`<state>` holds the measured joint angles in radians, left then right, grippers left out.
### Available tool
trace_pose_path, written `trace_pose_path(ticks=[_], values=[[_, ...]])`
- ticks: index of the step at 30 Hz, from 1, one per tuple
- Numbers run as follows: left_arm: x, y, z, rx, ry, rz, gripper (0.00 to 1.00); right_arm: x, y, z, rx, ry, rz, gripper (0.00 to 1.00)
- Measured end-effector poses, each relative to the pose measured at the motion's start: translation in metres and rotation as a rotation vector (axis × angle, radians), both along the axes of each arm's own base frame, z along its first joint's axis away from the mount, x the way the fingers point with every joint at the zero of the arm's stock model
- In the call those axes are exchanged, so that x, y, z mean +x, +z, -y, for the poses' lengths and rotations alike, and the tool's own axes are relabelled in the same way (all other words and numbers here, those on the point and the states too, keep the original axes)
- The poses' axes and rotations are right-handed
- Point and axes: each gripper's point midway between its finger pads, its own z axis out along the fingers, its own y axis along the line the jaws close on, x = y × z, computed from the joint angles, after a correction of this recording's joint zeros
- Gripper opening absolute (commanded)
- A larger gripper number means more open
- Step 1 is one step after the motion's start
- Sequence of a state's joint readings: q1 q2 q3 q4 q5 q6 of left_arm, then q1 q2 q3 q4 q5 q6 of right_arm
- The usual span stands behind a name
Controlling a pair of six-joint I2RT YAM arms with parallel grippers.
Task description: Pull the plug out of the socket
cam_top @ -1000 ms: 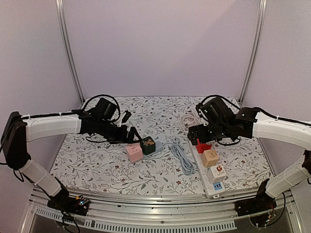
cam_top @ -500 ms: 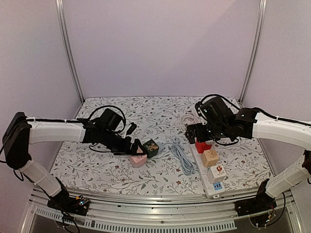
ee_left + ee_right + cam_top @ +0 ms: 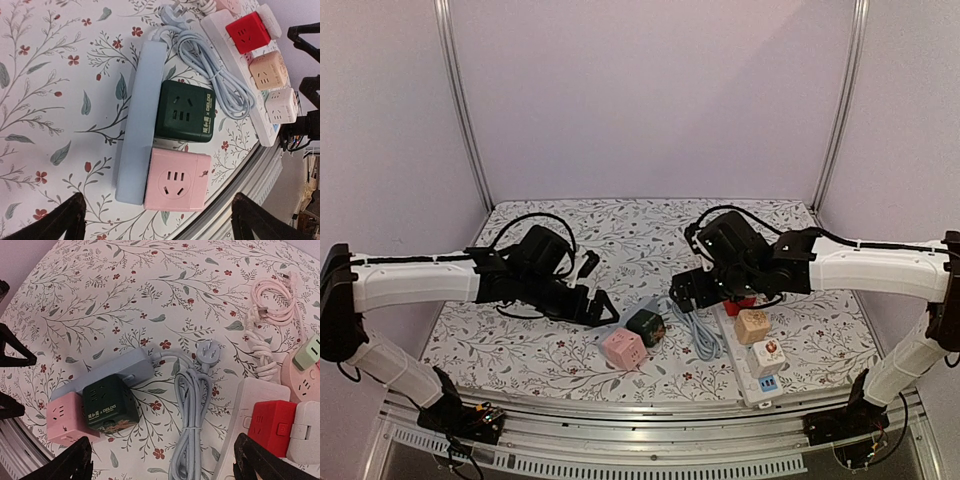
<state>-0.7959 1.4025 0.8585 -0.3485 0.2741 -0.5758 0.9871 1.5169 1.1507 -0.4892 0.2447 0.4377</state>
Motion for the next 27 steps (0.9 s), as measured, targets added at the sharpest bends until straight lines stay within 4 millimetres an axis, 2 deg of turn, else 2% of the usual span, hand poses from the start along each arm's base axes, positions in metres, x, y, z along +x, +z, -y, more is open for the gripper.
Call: trace_pose_path(ticks=[9, 14, 21, 27], values=[[-0.001, -0.025, 0.002, 0.041, -0.002, -0.059, 0.99, -0.012, -0.011, -0.034, 0.113, 0.024, -0.064, 0.93], [-0.003, -0.038, 0.007, 0.038, -0.017, -0.099, 1.00, -0.015, -0.021, -0.043, 0.145, 0.027, -0.078, 0.96], [-0.007, -0.047, 0.014, 0.030, -0.060, -0.134, 1.00, -0.019, -0.054, -0.052, 0.119, 0.035, -0.133, 0.98], [-0.011, -0.054, 0.015, 0.050, -0.086, -0.139, 1.00, -0.017, -0.059, -0.056, 0.128, 0.031, -0.139, 0.99]])
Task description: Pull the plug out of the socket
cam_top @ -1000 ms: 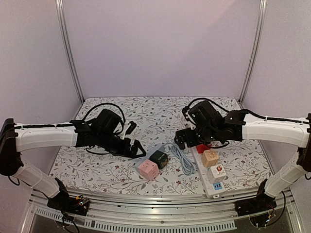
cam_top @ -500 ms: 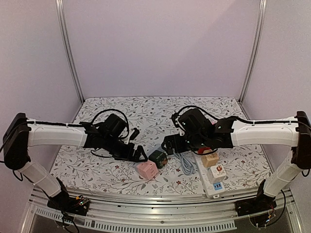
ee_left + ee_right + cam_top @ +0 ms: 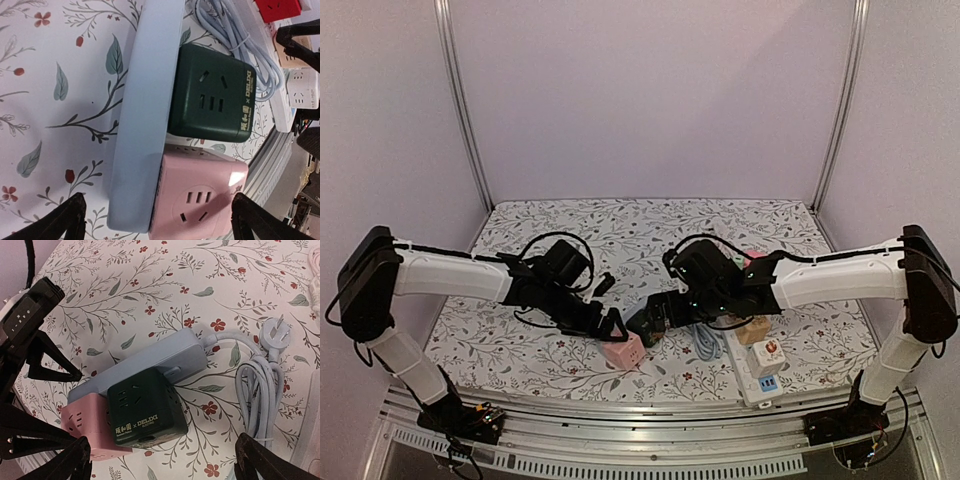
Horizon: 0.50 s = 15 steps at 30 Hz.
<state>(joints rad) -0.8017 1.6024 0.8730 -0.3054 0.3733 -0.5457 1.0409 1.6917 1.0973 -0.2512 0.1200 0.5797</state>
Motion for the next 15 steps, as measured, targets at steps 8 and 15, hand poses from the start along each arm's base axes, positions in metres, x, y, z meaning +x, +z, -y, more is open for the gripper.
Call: trace_pose_path(ticks=[8, 15], values=[[-0.008, 0.002, 0.011, 0.035, -0.071, 0.028, 1.00, 0.001, -0.001, 0.001, 0.002, -0.008, 0.007, 0.99], [-0.009, -0.005, 0.012, 0.105, -0.106, 0.052, 1.00, 0.001, -0.007, 0.007, -0.018, -0.023, 0.010, 0.99]])
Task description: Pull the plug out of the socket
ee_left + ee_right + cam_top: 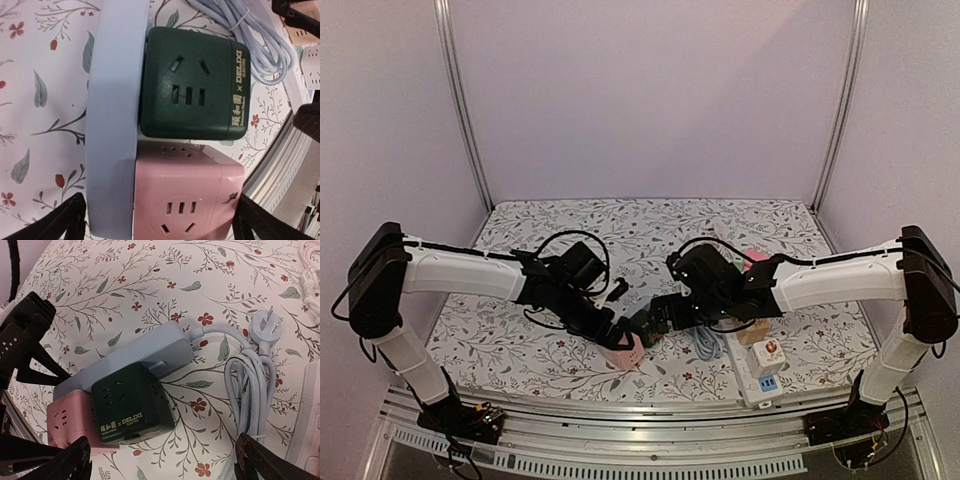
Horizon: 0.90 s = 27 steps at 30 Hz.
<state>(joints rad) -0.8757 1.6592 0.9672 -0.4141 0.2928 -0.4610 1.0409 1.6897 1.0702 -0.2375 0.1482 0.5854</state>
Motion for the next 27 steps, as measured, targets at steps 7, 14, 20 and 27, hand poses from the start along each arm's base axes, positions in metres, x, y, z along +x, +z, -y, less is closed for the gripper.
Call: trace_pose_path(ticks=[7, 14, 20, 27], values=[[-0.0036, -0.0066, 0.0023, 0.054, -0.035, 0.020, 1.00, 0.0006, -0.0008, 0.0047, -0.009, -0.012, 0.009, 0.99], [-0.0028, -0.0048, 0.0049, 0.046, -0.053, 0.035, 0.79, 0.0017, 0.0016, 0.0056, -0.007, -0.019, 0.016, 0.99], [-0.0030, -0.0040, 0.0065, 0.039, -0.056, 0.035, 0.69, 0.0029, 0.0024, 0.0064, -0.007, -0.027, 0.021, 0.99], [-0.0040, -0.0034, 0.0075, 0.003, -0.053, 0.027, 0.65, 0.0011, 0.0052, 0.0049, 0.006, -0.020, 0.014, 0.99]])
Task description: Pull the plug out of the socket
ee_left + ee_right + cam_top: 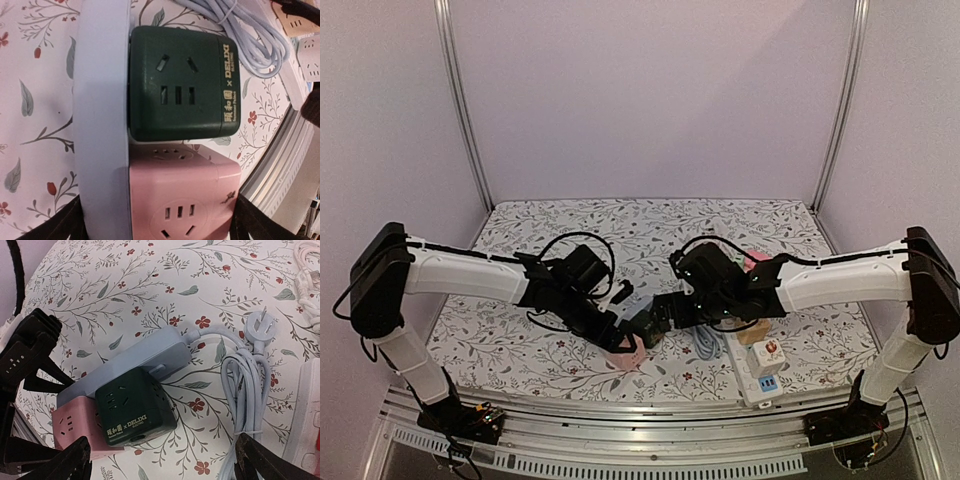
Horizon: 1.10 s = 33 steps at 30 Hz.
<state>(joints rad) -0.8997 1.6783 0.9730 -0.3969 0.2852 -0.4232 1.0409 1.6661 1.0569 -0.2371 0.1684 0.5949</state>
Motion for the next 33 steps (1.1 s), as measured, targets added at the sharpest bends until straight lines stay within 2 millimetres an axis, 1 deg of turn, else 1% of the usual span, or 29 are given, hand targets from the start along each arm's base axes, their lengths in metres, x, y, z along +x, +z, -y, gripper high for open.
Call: trace_pose_path(ticks=[9, 18, 23, 27, 31, 33], values=[[-0.007, 0.002, -0.011, -0.106, 0.011, -0.071, 0.61, -0.005, -0.009, -0.009, 0.014, 0.028, -0.048, 0.99], [-0.002, 0.009, -0.019, -0.201, 0.028, -0.153, 0.57, -0.015, -0.008, -0.019, 0.008, 0.134, -0.036, 0.97], [0.001, 0.014, -0.021, -0.236, 0.033, -0.187, 0.56, -0.022, -0.010, -0.029, -0.008, 0.188, -0.018, 0.96], [0.001, 0.016, -0.022, -0.254, 0.033, -0.205, 0.55, -0.024, -0.019, -0.036, -0.030, 0.214, -0.015, 0.94], [0.000, 0.017, -0.022, -0.262, 0.030, -0.215, 0.53, -0.022, -0.030, -0.038, -0.058, 0.221, -0.012, 0.91], [-0.001, 0.017, -0.022, -0.265, 0.029, -0.220, 0.53, -0.021, -0.031, -0.038, -0.063, 0.221, -0.007, 0.89]])
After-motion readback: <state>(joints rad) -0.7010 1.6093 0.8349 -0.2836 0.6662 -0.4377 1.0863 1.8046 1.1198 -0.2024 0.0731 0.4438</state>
